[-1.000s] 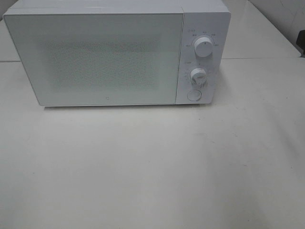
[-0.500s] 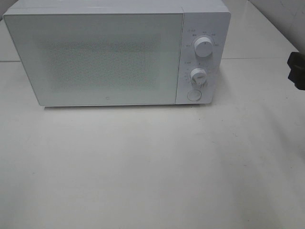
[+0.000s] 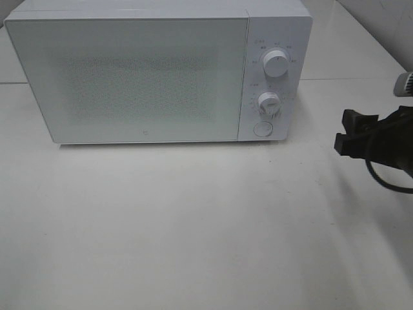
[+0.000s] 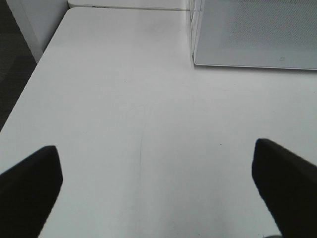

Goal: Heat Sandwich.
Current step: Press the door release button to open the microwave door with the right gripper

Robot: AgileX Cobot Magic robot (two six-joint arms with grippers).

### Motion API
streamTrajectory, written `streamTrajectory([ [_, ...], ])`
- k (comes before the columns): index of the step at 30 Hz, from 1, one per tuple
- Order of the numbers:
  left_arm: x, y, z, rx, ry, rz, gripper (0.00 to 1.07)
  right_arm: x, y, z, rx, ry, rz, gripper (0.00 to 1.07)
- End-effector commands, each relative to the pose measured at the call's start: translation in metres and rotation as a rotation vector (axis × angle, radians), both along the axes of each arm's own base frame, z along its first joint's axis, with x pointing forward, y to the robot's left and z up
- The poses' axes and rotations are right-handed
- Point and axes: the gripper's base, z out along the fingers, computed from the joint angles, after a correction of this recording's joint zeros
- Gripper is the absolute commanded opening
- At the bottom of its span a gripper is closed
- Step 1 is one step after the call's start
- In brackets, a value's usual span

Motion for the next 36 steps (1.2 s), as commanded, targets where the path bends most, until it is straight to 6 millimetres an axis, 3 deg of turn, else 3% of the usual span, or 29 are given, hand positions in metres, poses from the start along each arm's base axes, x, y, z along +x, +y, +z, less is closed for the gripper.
streamTrajectory([
  [1, -0.001, 0.000, 0.000, -0.001, -0.017, -0.001, 1.00, -0.002, 0.011, -0.007, -0.017, -0.005, -0.005, 0.74],
  [10, -0.001, 0.000, 0.000, -0.001, -0.017, -0.001, 1.00, -0.005, 0.039, -0.026, -0.028, 0.048, 0.003, 0.74],
  [20, -0.001, 0.000, 0.000, -0.001, -0.017, -0.001, 1.00, 0.004, 0.075, -0.032, 0.005, 0.072, 0.048, 0.74],
  [36, -0.001, 0.000, 0.000, -0.001, -0.017, -0.001, 1.00, 0.006, 0.083, -0.033, 0.041, 0.095, 0.059, 0.74],
])
